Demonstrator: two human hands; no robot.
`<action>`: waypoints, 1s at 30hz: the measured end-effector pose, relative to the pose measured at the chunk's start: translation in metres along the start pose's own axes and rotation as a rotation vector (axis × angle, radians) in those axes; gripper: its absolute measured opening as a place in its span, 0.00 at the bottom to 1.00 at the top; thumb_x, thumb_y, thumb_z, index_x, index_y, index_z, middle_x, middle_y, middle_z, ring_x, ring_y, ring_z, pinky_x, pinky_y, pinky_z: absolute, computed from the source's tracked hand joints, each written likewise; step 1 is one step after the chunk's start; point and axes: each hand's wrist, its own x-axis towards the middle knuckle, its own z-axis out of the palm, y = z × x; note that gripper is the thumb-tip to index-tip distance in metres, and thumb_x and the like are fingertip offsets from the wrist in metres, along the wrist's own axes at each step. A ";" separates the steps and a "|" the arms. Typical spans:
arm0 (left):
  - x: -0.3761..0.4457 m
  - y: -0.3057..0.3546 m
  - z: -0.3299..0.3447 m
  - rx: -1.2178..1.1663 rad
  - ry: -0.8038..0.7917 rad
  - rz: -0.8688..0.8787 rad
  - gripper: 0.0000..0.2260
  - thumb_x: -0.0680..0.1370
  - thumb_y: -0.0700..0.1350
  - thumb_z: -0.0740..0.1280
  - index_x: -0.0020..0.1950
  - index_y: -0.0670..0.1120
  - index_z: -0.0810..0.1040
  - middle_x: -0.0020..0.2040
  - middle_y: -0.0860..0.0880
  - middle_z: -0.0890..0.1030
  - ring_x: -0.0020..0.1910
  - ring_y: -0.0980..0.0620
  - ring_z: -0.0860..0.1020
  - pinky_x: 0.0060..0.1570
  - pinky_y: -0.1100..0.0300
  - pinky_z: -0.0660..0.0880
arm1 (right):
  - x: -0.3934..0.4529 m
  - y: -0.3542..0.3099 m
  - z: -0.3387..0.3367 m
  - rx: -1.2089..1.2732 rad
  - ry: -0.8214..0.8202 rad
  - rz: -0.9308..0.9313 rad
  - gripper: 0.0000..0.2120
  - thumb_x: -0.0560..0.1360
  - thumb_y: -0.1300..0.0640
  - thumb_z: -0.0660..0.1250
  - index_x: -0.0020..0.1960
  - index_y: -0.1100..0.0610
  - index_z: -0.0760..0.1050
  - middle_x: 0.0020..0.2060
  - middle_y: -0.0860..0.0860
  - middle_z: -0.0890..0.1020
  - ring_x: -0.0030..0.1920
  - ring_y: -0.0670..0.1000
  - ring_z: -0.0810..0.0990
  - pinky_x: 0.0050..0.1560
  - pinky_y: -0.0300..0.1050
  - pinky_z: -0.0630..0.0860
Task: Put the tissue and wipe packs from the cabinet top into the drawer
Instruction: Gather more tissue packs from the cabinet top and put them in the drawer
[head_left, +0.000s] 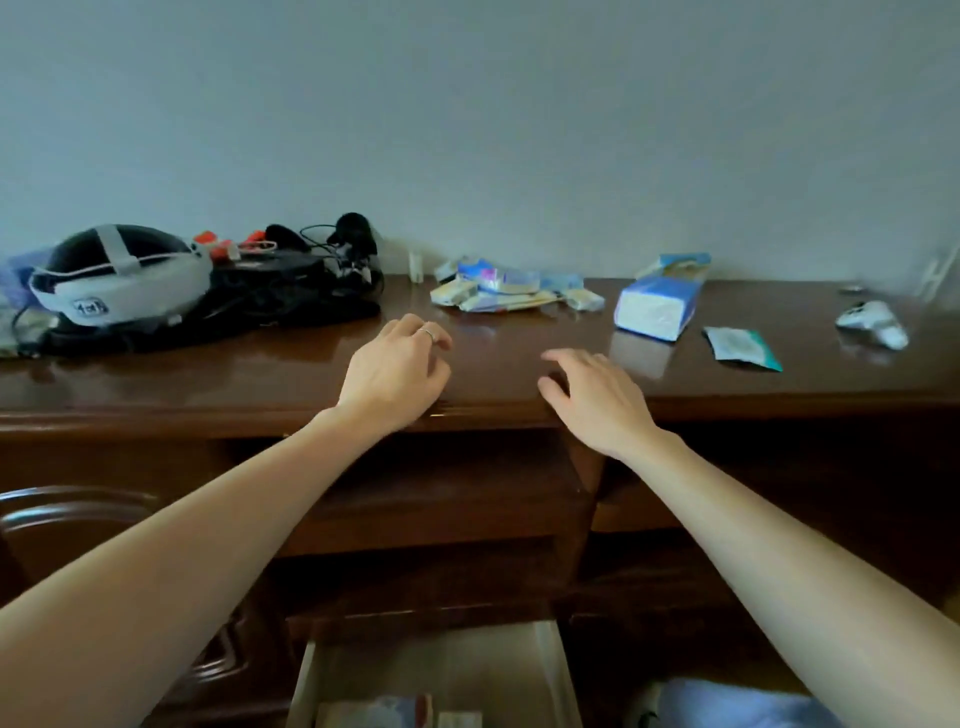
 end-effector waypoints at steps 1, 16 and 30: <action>0.012 -0.003 0.005 0.011 -0.024 -0.006 0.13 0.78 0.48 0.64 0.61 0.52 0.79 0.60 0.51 0.77 0.60 0.48 0.74 0.46 0.53 0.75 | 0.007 0.003 0.003 -0.046 -0.036 0.010 0.19 0.83 0.43 0.58 0.69 0.49 0.76 0.66 0.46 0.79 0.67 0.52 0.74 0.63 0.51 0.72; 0.166 -0.047 0.118 0.101 -0.067 -0.097 0.26 0.76 0.48 0.65 0.74 0.50 0.68 0.72 0.46 0.68 0.72 0.44 0.64 0.70 0.48 0.62 | 0.186 0.023 0.051 -0.140 -0.061 0.063 0.24 0.80 0.47 0.64 0.74 0.45 0.65 0.64 0.53 0.76 0.61 0.59 0.78 0.48 0.52 0.74; 0.188 -0.079 0.133 -0.087 -0.161 -0.224 0.10 0.79 0.37 0.61 0.58 0.48 0.74 0.59 0.42 0.75 0.56 0.38 0.75 0.55 0.48 0.73 | 0.223 0.017 0.088 -0.407 -0.011 -0.064 0.09 0.82 0.56 0.62 0.62 0.52 0.75 0.60 0.53 0.80 0.62 0.58 0.78 0.46 0.47 0.61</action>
